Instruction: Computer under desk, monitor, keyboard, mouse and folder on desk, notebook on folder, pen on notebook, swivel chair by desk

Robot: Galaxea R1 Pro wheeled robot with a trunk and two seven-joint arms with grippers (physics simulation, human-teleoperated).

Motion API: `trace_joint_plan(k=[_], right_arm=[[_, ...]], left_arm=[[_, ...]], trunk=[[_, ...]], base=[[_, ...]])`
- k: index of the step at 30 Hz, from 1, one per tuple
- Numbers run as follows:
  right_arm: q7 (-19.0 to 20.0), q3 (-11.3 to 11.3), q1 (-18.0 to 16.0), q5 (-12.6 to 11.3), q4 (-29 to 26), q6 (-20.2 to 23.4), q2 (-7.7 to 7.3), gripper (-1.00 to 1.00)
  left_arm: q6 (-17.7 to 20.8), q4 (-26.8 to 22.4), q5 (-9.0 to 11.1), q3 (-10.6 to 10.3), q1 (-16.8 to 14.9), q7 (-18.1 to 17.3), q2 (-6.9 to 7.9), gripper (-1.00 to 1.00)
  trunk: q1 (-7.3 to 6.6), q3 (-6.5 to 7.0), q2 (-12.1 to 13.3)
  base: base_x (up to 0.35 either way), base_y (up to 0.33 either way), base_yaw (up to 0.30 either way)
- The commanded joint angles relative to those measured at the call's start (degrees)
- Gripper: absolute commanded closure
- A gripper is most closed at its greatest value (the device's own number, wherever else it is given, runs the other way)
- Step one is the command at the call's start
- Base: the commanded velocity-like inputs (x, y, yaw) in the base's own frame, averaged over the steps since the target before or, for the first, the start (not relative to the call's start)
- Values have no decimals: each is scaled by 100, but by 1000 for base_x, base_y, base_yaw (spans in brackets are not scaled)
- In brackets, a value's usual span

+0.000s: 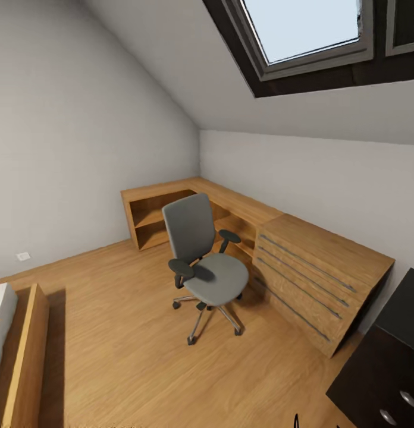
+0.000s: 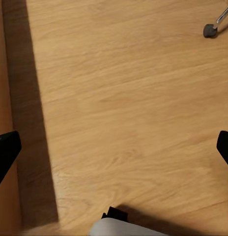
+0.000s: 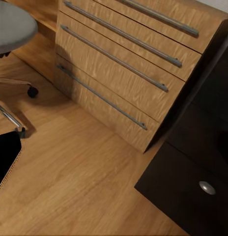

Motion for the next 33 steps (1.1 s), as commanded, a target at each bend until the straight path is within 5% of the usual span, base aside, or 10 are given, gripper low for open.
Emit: trace_joint_plan(k=[1, 18, 24, 33], right_arm=[[-37, 50, -3, -37, -1, -13, 5, -100], [-216, 76, -3, -32, -5, -24, 55, -100], [-242, 92, -3, 11, 9, -27, 223, -100], [-239, 98, -3, 16, 12, -20, 277, -100]], left_arm=[[2, -12, -61, 51, 1, -32, -5, -100], [11, -10, -91, 56, 1, -32, -4, -100], [11, -10, -91, 61, 1, -29, -4, -100], [13, -10, -91, 68, 1, -24, -1, -100]], trunk=[[1, 0, -4], [1, 105, -4], [1, 145, -4], [1, 204, -4]], base=[[1, 0, 231], [4, 1, 222], [253, 120, 208], [279, 144, 209]])
